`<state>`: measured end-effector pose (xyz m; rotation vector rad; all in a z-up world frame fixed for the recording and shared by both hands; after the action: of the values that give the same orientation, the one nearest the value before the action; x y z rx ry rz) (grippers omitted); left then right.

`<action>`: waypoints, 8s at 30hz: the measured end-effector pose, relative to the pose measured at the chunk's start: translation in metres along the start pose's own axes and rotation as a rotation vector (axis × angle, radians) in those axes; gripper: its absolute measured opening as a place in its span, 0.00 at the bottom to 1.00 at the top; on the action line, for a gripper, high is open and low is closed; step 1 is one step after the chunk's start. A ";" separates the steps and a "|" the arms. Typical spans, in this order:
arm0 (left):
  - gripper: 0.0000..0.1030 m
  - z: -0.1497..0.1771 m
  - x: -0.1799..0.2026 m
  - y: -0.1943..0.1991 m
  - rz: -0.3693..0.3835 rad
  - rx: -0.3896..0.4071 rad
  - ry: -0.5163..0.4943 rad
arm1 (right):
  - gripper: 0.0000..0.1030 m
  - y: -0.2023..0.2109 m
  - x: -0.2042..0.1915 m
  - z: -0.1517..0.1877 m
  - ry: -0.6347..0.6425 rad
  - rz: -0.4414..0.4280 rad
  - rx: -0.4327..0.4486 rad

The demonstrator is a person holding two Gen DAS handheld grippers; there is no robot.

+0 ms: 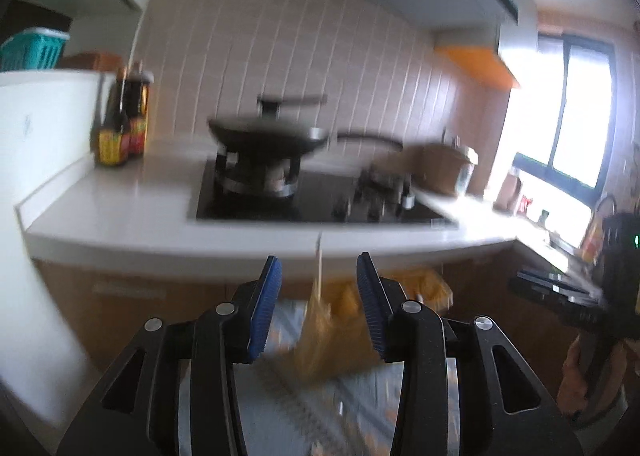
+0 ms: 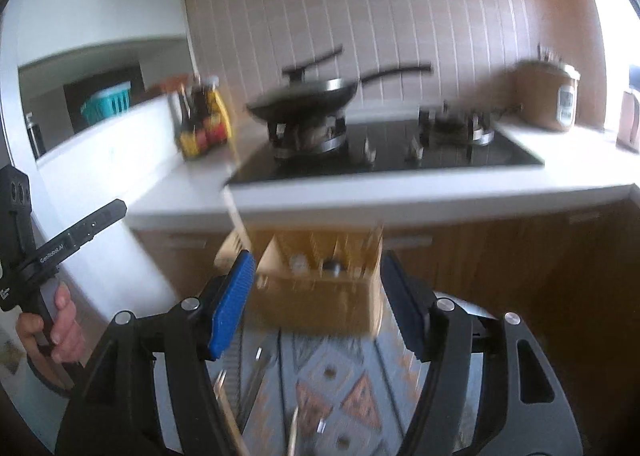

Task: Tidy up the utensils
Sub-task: 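Carry the chopstick and clear spoon over the basket and open both tools, then move both tools back down to the remaining chopsticks on the table, then grasp a pair of chopsticks with the left tool while the right tool grasps one chopstick, then carry the chopsticks over the basket and open both tools to drop them, then lower the left tool to a clear spoon while the right tool lowers to another clear spoon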

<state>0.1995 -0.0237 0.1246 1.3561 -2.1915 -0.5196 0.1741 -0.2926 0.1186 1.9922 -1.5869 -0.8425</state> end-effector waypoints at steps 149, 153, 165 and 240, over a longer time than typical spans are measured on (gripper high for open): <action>0.09 -0.064 0.072 -0.053 0.053 0.427 0.119 | 0.04 -0.005 0.003 -0.075 0.086 0.011 0.450; 0.09 -0.057 0.069 -0.081 -0.009 0.430 0.090 | 0.04 -0.023 0.013 -0.078 0.075 0.042 0.476; 0.10 -0.039 0.061 -0.121 -0.102 0.392 0.079 | 0.04 -0.071 0.029 -0.058 0.081 0.044 0.428; 0.30 0.241 0.054 -0.076 0.067 -0.858 -0.163 | 0.36 -0.134 -0.018 0.177 0.125 0.038 -0.728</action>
<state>0.0889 -0.0916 -0.0990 0.7794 -1.7549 -1.3779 0.1396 -0.2395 -0.0952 1.4478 -1.0302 -1.0628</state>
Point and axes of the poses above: each gripper's, at about its wrist camera, not at the fingertips, and y roughly against the way its jaws point, x to its right, z to its underside, the point moved 5 cm from there along -y, roughly the way its jaws point, and after that the axes turned 11 degrees about -x, right-handed, at the moved point
